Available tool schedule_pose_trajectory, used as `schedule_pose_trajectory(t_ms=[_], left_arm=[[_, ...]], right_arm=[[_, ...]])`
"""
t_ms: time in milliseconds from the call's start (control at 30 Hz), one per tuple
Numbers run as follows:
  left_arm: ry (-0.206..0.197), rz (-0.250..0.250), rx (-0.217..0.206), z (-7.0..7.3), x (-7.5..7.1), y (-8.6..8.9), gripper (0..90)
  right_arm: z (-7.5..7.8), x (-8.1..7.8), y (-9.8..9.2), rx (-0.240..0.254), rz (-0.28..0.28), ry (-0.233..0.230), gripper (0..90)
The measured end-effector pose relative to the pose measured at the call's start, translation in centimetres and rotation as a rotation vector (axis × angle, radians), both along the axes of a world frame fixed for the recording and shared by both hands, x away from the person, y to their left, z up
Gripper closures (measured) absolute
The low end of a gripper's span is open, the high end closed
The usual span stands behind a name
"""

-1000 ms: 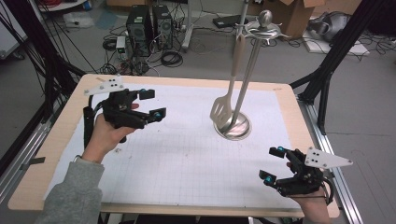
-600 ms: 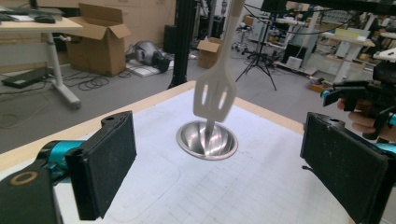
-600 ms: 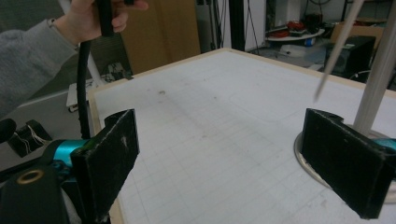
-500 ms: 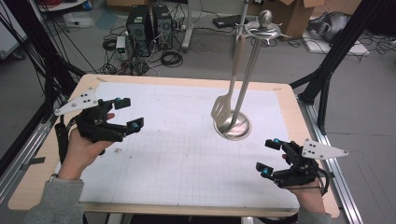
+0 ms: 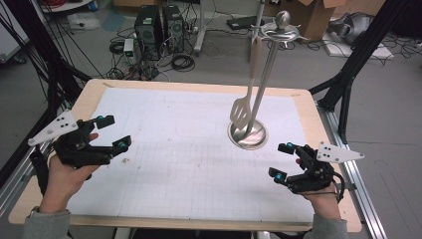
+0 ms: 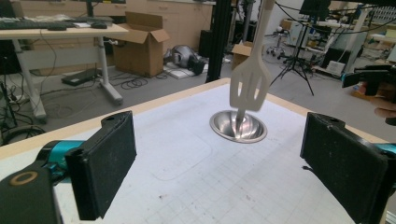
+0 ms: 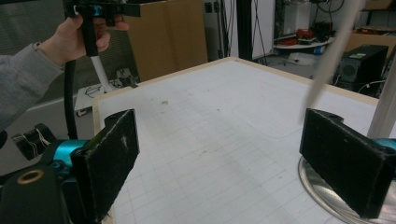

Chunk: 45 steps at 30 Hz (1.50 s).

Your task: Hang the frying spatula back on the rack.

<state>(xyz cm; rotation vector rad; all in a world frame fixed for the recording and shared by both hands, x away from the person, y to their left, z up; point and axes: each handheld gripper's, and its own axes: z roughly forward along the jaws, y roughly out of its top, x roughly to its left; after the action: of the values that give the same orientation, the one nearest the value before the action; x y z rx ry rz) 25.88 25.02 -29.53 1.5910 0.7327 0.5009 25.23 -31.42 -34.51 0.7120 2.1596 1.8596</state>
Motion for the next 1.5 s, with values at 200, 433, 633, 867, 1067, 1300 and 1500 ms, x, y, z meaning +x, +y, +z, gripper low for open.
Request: schedule_pose_trajectory(t_ms=[200, 433, 633, 867, 1067, 1300, 1500], left_arm=[[-0.005, 0.061, 0.0, -0.7, -1.0, 1.5, 11.0], [-0.001, 0.121, 0.045, -2.0, -1.6, 1.7, 11.0], [-0.002, 0.148, 0.047, -3.1, -2.0, 1.8, 11.0], [-0.011, 0.195, 0.019, -3.2, -2.6, 2.7, 11.0], [-0.007, 0.215, 0.013, -3.5, -3.2, 4.4, 11.0], [-0.03, 0.192, -0.031, -3.5, -3.5, 6.0, 11.1], [-0.026, 0.131, -0.041, -3.8, -3.2, 6.0, 11.1]], right_arm=[[0.3, 0.1, -0.1, 0.008, -0.006, -0.011, 10.8], [0.3, 0.2, -0.6, 0.026, -0.025, -0.02, 10.7], [0.5, 0.1, -0.8, 0.026, -0.025, -0.022, 10.8], [0.4, 0.0, -1.0, 0.02, -0.045, -0.022, 10.8], [0.4, -0.1, -1.5, 0.017, -0.07, -0.024, 10.7], [0.3, -0.4, -2.1, 0.022, -0.086, -0.023, 10.7], [0.1, -0.6, -2.3, 0.02, -0.098, -0.018, 10.8]])
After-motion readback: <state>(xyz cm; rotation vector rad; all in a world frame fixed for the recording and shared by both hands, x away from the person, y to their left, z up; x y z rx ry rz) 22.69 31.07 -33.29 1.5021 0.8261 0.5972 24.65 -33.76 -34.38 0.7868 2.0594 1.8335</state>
